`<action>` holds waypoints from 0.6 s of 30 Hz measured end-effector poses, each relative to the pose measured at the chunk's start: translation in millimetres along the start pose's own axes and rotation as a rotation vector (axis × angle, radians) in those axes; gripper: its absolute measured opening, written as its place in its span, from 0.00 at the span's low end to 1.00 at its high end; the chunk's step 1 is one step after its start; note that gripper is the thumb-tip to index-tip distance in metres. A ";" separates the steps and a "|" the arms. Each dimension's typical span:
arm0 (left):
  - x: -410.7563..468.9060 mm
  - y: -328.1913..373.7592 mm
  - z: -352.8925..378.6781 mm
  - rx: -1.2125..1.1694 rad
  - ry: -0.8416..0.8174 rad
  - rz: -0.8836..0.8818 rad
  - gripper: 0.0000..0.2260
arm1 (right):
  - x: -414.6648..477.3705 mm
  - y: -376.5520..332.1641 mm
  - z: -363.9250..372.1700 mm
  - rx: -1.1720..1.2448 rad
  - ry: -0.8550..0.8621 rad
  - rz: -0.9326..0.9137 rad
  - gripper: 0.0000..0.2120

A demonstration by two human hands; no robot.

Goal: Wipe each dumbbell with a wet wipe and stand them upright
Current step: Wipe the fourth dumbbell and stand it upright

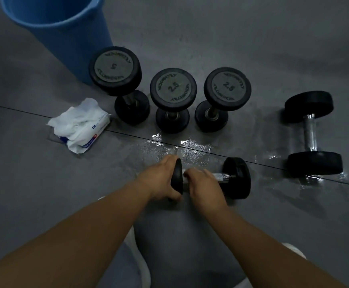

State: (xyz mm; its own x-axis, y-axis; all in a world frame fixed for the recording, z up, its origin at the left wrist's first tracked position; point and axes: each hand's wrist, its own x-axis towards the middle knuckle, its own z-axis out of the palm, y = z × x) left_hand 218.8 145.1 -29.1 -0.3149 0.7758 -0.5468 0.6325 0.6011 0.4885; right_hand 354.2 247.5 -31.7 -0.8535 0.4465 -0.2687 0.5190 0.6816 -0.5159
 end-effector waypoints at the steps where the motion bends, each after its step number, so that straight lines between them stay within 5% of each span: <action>1: 2.0 0.3 -4.1 -0.001 -0.018 -0.004 0.50 | -5.4 -3.5 -2.3 -0.010 -0.031 -0.026 0.07; 7: 6.5 -1.9 -17.9 0.094 -0.079 0.077 0.51 | 16.2 12.0 -13.6 -0.015 -0.007 0.173 0.08; 10: -3.5 -2.1 -11.1 0.163 -0.068 0.143 0.51 | -4.3 -5.0 8.4 -0.068 -0.101 0.085 0.12; 15: -15.6 -0.4 -8.3 0.245 -0.066 0.145 0.55 | -13.6 5.9 -0.9 0.147 0.000 0.193 0.13; 18: -25.0 4.5 -4.0 0.285 -0.007 0.108 0.55 | -14.0 -7.5 7.6 0.065 -0.207 0.138 0.16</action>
State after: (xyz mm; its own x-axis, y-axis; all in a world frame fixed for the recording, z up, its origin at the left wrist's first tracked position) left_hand 226.7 129.2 -10.5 -0.2307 0.8306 -0.5069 0.8357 0.4360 0.3341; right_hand 362.0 231.7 -30.3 -0.7698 0.4002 -0.4971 0.6327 0.5808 -0.5122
